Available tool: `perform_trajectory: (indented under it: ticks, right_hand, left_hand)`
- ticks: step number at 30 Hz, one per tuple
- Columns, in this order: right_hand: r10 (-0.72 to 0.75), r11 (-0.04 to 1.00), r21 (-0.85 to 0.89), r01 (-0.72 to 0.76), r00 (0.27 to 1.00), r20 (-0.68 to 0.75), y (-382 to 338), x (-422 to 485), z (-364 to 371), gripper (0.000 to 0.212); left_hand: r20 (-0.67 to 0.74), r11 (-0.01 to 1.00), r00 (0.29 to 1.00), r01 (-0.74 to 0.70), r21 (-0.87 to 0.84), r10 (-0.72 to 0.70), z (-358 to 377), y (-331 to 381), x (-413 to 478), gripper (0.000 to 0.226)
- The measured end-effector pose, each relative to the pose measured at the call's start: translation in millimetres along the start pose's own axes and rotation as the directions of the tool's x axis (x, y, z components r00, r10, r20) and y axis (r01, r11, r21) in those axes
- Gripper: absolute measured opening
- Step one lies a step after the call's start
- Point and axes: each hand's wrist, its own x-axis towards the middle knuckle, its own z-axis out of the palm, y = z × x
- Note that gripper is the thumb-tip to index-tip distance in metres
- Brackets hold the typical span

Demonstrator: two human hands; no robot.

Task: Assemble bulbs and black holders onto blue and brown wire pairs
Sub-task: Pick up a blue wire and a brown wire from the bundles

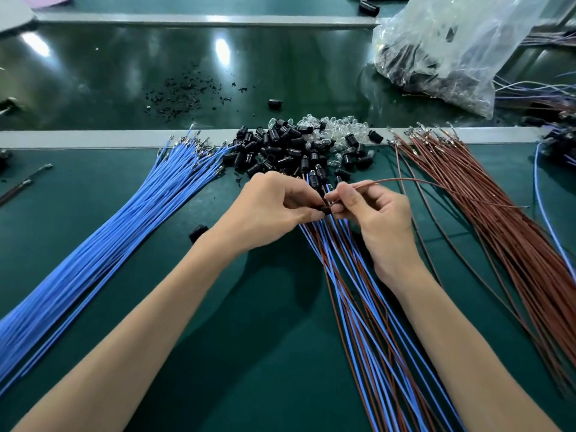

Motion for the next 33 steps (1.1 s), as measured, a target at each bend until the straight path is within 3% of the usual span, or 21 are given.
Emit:
perform_trajectory:
  ticks: [4,8,10,11,15,17,20,22,23,26,28,31,33]
  right_hand:
    - [0.015,0.968,0.252,0.02,0.99,-0.137,-4.3,5.6,-4.9,0.015]
    - [-0.023,1.0,-0.006,0.023,0.998,-0.055,-0.8,-0.2,-0.2,0.017]
    - [-0.012,1.0,-0.017,0.012,1.0,-0.02,-1.2,-2.2,3.3,0.011]
    - [0.004,0.998,0.056,-0.003,1.0,-0.019,-4.3,-1.9,3.7,0.003]
    - [0.111,0.883,0.469,-0.015,0.978,-0.178,-11.3,7.5,-4.8,0.016]
    - [0.09,0.925,0.38,-0.012,0.978,-0.189,-10.7,5.9,-5.7,0.015]
    - [0.029,0.998,0.063,-0.026,0.999,-0.04,-4.7,-0.6,0.8,0.015]
    - [0.046,0.991,0.123,-0.045,0.999,-0.009,-5.0,-1.2,1.8,0.026]
    - [0.048,0.972,0.232,-0.04,0.998,-0.03,-6.8,-0.1,1.3,0.028]
    - [0.076,0.89,0.456,0.009,0.983,-0.167,-8.4,5.7,-3.9,0.012]
    - [0.064,0.926,0.378,0.009,0.981,-0.181,-7.2,5.2,-3.8,0.01]
    - [0.033,0.993,0.118,-0.026,0.998,-0.058,-4.5,2.4,-2.1,0.008]
    - [0.05,0.996,0.069,-0.047,0.998,-0.032,-4.8,3.4,-4.3,0.004]
  left_hand:
    - [-0.047,0.999,0.999,-0.002,-0.04,0.0,-6.5,2.5,0.9,0.009]
    - [-0.035,0.999,0.998,-0.045,-0.001,0.045,-5.3,7.4,-0.9,0.011]
    - [-0.023,0.998,0.998,-0.052,0.032,0.053,-4.5,7.9,-1.1,0.014]
    - [-0.022,0.999,0.999,-0.046,0.026,0.046,-5.3,7.0,-0.7,0.014]
    - [-0.031,1.0,0.999,-0.014,-0.022,0.013,-10.9,5.3,0.5,0.014]
    - [-0.034,0.999,0.999,-0.028,-0.036,0.026,-8.0,8.2,-0.9,0.013]
    - [-0.02,0.998,0.999,-0.05,-0.033,0.049,-2.2,10.8,-3.4,0.012]
    - [-0.028,0.999,0.999,-0.032,-0.042,0.031,-3.3,8.6,-3.1,0.011]
    - [-0.038,0.999,0.999,-0.015,-0.05,0.013,-5.1,6.8,-2.5,0.011]
    - [-0.058,0.997,0.998,0.012,-0.073,-0.016,-10.5,3.6,-0.7,0.011]
    - [-0.052,0.996,0.999,0.009,-0.087,-0.014,-8.9,3.8,-0.3,0.01]
    - [-0.019,0.996,1.0,0.022,-0.082,-0.024,-3.7,3.0,1.2,0.013]
    - [-0.006,0.997,1.0,0.025,-0.07,-0.026,-5.7,1.6,1.8,0.014]
